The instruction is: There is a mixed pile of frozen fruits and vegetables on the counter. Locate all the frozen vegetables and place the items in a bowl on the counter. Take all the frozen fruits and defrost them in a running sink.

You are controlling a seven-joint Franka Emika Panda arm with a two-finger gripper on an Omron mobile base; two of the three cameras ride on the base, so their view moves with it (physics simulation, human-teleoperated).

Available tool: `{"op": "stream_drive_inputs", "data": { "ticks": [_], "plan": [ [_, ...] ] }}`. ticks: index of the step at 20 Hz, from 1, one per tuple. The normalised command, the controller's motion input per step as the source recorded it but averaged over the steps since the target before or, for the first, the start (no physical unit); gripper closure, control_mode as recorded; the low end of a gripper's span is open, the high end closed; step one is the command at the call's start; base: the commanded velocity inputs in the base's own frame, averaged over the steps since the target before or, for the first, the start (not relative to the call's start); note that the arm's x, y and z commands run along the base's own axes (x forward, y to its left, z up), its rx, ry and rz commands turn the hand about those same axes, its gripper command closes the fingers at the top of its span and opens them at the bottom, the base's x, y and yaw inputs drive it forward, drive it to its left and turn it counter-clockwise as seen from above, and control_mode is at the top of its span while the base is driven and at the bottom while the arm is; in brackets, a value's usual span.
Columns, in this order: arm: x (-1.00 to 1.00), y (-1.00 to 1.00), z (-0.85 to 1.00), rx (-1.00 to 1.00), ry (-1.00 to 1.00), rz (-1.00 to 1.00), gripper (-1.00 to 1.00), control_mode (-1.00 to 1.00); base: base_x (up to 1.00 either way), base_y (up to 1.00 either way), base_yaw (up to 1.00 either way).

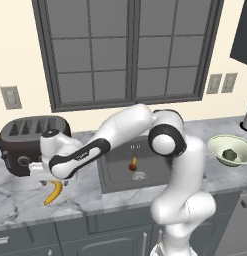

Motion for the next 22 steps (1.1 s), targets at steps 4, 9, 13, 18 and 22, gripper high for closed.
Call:
{"op": "stream_drive_inputs", "data": {
  "ticks": [4, 9, 13, 18, 22],
  "plan": [
    [0.00, 0.26, -0.16, 0.00, 0.00, 0.02, -1.00, -1.00, 0.00, 0.00, 0.00],
    [-0.26, -0.02, -0.22, 0.00, 0.00, 0.01, -1.00, -1.00, 0.00, 0.00, 0.00],
    [-0.11, -0.22, -0.26, 0.00, 0.00, 0.03, -1.00, -1.00, 0.00, 0.00, 0.00],
    [-0.02, -0.27, -0.16, 0.00, 0.00, 0.03, -1.00, -1.00, 0.00, 0.00, 0.00],
    [0.00, -0.18, -0.21, 0.00, 0.00, 0.00, -1.00, -1.00, 0.00, 0.00, 0.00]
  ]
}}
